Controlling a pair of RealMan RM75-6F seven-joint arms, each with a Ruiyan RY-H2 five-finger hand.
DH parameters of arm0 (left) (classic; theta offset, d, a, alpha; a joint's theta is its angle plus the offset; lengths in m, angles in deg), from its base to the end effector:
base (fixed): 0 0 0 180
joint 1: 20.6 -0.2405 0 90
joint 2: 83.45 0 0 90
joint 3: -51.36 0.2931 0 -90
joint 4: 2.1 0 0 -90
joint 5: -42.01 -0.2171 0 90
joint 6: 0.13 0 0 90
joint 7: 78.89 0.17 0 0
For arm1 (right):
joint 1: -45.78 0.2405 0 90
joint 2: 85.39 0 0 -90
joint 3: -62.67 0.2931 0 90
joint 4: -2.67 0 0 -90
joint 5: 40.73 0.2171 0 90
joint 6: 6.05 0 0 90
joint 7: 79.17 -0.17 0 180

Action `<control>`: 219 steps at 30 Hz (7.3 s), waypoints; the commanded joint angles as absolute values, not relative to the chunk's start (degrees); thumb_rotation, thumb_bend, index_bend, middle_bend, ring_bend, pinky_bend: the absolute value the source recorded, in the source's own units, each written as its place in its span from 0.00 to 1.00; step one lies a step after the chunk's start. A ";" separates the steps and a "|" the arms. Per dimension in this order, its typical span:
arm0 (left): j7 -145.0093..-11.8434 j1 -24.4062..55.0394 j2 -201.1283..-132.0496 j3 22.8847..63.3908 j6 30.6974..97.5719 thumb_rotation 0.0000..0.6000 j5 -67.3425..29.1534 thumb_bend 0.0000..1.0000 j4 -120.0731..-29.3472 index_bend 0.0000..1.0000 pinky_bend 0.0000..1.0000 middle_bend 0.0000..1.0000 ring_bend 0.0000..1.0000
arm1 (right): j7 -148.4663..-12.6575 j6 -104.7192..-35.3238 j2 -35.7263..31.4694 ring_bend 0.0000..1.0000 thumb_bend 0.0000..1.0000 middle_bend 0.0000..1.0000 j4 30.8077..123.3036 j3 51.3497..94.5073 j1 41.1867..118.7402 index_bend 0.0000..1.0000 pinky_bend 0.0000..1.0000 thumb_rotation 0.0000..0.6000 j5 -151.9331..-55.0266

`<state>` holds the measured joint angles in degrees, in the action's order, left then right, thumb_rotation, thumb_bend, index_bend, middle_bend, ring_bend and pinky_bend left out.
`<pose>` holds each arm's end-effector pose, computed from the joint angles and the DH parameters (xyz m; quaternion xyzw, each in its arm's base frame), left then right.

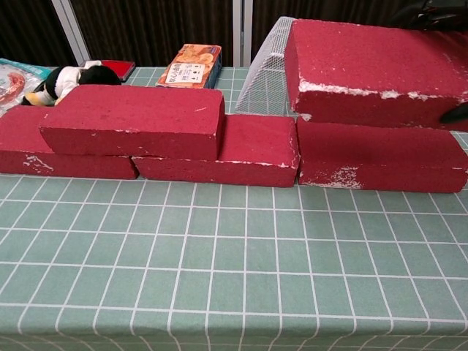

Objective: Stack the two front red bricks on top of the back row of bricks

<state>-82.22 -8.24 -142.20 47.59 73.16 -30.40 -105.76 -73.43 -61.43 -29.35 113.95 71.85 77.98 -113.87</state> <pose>-0.3267 0.2483 0.1631 -0.5571 -0.5069 -0.3785 0.5380 -0.1890 -0.3331 0.1281 0.7259 -0.4106 0.3818 0.3983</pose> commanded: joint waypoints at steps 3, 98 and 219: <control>-82.81 -8.98 -142.79 47.42 75.07 1.00 -32.13 0.02 -105.00 0.00 0.00 0.00 0.00 | -68.68 -54.00 -25.61 0.16 0.07 0.23 109.67 74.83 84.97 0.09 0.27 1.00 -103.04; -91.02 -9.73 -142.75 49.07 68.71 1.00 -33.93 0.02 -99.26 0.00 0.00 0.00 0.00 | -57.78 -55.47 -12.20 0.16 0.06 0.22 105.63 69.38 101.21 0.09 0.27 1.00 -77.62; -45.63 16.70 -186.00 37.67 71.96 1.00 -25.09 0.01 -95.81 0.00 0.00 0.00 0.00 | -113.25 -63.25 -30.25 0.00 0.00 0.00 93.80 72.26 71.93 0.00 0.00 1.00 -117.01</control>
<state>-45.66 16.63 -185.88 37.60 71.86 -25.01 -95.92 -113.06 -63.40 -30.32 93.92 72.23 71.92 -116.96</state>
